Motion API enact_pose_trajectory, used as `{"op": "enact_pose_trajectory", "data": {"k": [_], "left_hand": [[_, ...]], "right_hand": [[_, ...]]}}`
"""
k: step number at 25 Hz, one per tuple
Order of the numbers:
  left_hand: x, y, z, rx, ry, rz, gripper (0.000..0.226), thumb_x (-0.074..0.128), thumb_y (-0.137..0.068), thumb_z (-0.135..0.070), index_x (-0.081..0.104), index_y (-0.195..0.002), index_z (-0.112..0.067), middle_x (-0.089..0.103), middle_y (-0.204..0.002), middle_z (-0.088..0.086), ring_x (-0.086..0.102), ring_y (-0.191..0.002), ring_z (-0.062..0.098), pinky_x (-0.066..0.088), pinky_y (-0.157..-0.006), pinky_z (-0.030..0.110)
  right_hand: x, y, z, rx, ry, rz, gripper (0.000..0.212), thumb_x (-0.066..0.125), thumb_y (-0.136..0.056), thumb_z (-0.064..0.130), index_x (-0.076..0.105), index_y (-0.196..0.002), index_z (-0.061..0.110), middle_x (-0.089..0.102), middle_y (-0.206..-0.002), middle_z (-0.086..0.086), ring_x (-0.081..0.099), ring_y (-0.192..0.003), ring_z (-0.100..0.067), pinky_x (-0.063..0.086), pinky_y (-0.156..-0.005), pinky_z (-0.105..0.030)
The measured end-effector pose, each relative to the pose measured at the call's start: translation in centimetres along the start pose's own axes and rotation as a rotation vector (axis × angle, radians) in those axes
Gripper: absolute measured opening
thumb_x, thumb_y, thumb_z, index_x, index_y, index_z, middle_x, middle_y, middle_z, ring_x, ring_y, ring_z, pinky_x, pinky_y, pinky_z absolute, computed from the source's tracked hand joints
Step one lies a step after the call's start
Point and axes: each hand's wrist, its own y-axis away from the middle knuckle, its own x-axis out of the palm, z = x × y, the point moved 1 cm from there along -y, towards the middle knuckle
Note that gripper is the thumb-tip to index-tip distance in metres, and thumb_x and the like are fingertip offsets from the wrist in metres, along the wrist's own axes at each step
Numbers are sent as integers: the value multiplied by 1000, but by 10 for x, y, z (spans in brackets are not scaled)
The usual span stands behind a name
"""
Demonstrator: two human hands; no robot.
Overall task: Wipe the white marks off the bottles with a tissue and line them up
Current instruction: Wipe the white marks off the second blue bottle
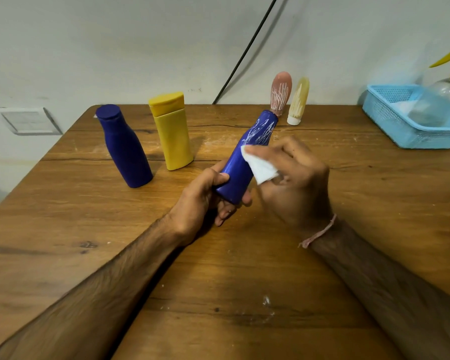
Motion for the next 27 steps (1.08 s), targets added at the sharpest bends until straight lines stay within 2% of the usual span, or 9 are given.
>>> {"op": "enact_pose_trajectory", "data": {"k": [2,5,10,13,17,20,23,25,27], "left_hand": [[-4,0,1,-36,14,-7,45,34,-88,-29,54,-120,-4,61,-84,25,34,-50,21,20,-45,38],[-8,0,-1,-60,59,-6,47,32,-87,-33,51,-108,5,62,-79,23,32,-48,20,18,-43,35],[-13,-1,-4,-99,126,-9,57,27,-90,-32,50,-123,7,60,-74,23,33,-44,15,13,-42,32],[-14,0,-7,-135,142,-34,62,21,-94,-31,47,-130,11,57,-71,21,30,-43,15,11,-44,32],[-15,1,-9,-182,174,-61,62,20,-95,-32,49,-133,8,54,-67,20,28,-42,14,10,-45,31],[-18,1,-8,-180,202,-68,64,27,-90,-34,50,-133,7,53,-66,21,26,-42,15,10,-45,31],[-17,1,-8,-184,200,-62,66,29,-89,-35,50,-135,8,52,-66,21,27,-42,14,11,-44,29],[-18,2,-8,-187,177,-72,64,25,-93,-34,49,-135,8,52,-66,20,28,-41,13,11,-44,28],[-19,2,-8,-178,173,-73,64,26,-93,-35,49,-135,7,52,-66,20,29,-42,13,13,-43,28]], "right_hand": [[-2,-2,-5,60,16,-48,31,73,-78,7,76,-108,0,68,-92,-16,62,-80,-22,45,-66,-21],[0,2,0,-6,-40,21,36,70,-82,27,77,-103,-1,67,-89,-14,54,-80,-14,39,-66,-15],[-1,0,-9,48,11,-19,27,78,-79,5,77,-106,2,69,-92,-15,62,-81,-20,42,-67,-17],[-1,3,-5,-32,-23,34,28,77,-78,1,77,-106,0,67,-89,-15,59,-79,-17,39,-68,-16],[-3,0,-10,52,-8,-30,27,75,-79,3,77,-106,2,68,-95,-14,61,-84,-17,43,-67,-16],[-1,4,-6,-57,-39,53,30,75,-78,4,77,-108,1,68,-94,-15,59,-84,-15,44,-68,-15],[-5,-2,-18,67,41,-48,30,72,-83,6,75,-112,2,69,-102,-17,66,-90,-23,51,-69,-21],[-8,-4,-23,138,43,-93,30,73,-82,3,75,-112,2,69,-103,-17,64,-91,-20,46,-71,-14],[-5,1,-20,59,24,-41,32,76,-78,1,75,-110,0,69,-101,-17,57,-92,-13,39,-74,-5]]}}
